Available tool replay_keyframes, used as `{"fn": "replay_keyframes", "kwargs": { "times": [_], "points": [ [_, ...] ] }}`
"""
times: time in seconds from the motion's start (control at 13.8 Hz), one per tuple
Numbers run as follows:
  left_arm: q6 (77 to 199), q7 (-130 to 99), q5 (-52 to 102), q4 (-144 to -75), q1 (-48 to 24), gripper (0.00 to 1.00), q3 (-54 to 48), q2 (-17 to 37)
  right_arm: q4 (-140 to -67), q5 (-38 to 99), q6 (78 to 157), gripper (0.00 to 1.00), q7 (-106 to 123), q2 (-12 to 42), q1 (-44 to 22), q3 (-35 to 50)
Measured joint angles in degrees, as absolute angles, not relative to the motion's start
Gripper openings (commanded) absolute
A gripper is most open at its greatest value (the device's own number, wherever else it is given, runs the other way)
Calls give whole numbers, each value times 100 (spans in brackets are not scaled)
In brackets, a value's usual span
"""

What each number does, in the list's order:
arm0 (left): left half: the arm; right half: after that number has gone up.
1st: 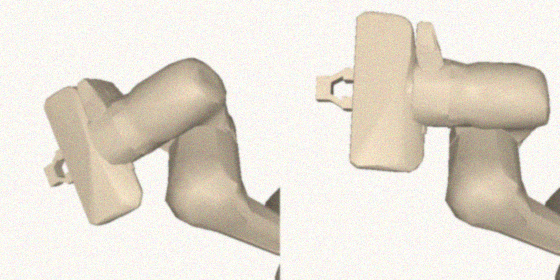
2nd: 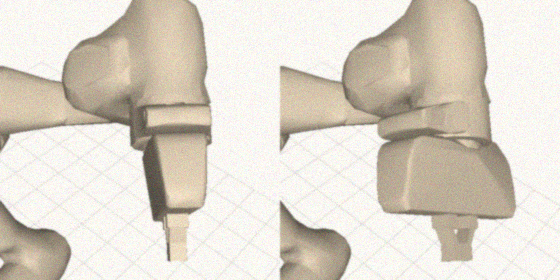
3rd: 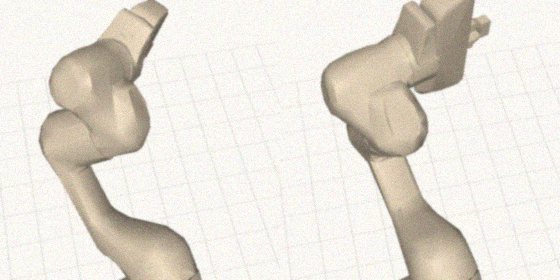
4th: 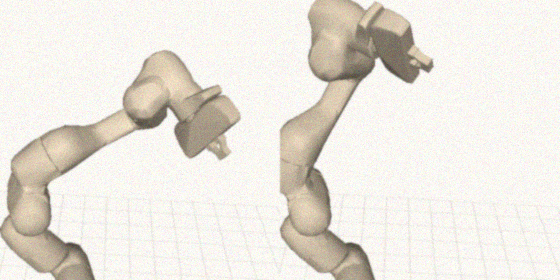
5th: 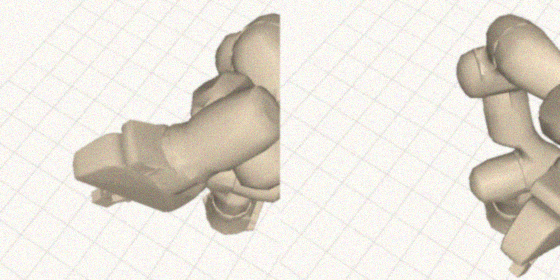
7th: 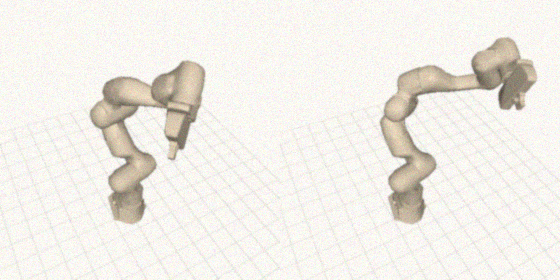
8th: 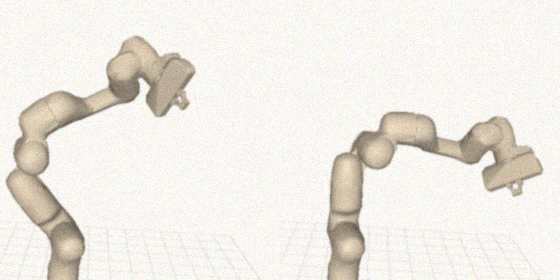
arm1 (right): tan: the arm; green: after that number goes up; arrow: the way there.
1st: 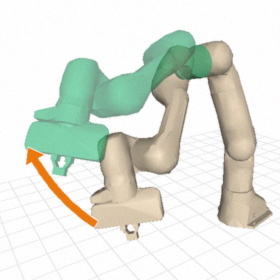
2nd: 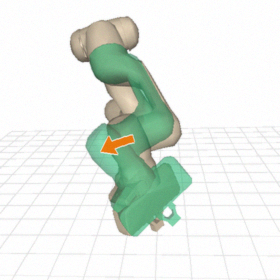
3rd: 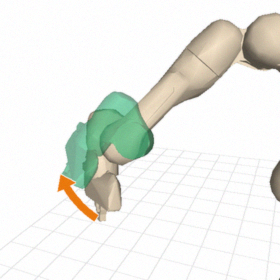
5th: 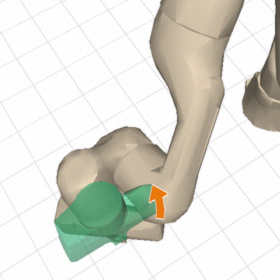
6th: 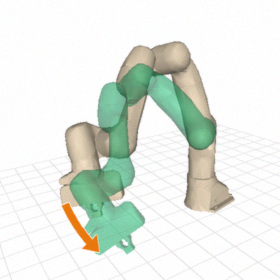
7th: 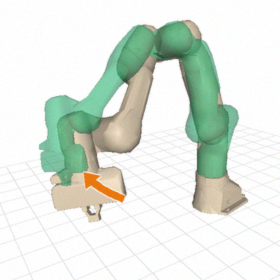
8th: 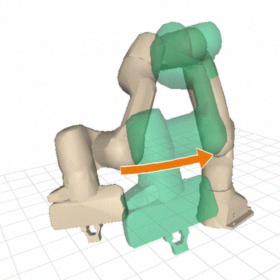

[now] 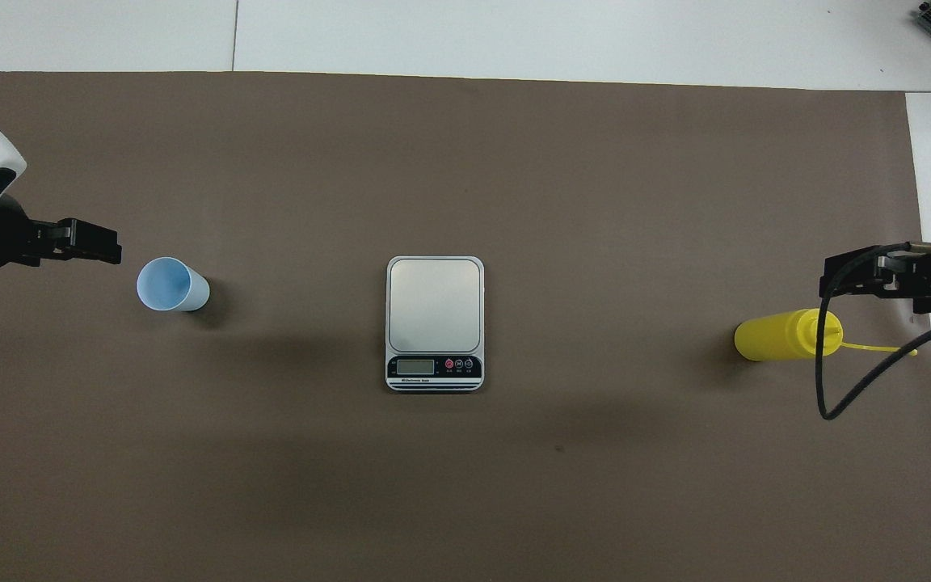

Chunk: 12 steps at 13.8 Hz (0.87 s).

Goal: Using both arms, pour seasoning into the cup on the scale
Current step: 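Grasp the light-blue cup with the left gripper and lift it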

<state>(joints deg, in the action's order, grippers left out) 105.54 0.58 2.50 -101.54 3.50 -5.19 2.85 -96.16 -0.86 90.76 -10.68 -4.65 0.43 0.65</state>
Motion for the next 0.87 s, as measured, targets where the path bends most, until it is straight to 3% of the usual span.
{"fn": "replay_keyframes", "kwargs": {
  "times": [0.87],
  "points": [
    [12923, -69, 250, -11939, 641, 100, -515, 521, -9627, -86, 9076, 100, -1068, -465, 45, 55]
  ]
}}
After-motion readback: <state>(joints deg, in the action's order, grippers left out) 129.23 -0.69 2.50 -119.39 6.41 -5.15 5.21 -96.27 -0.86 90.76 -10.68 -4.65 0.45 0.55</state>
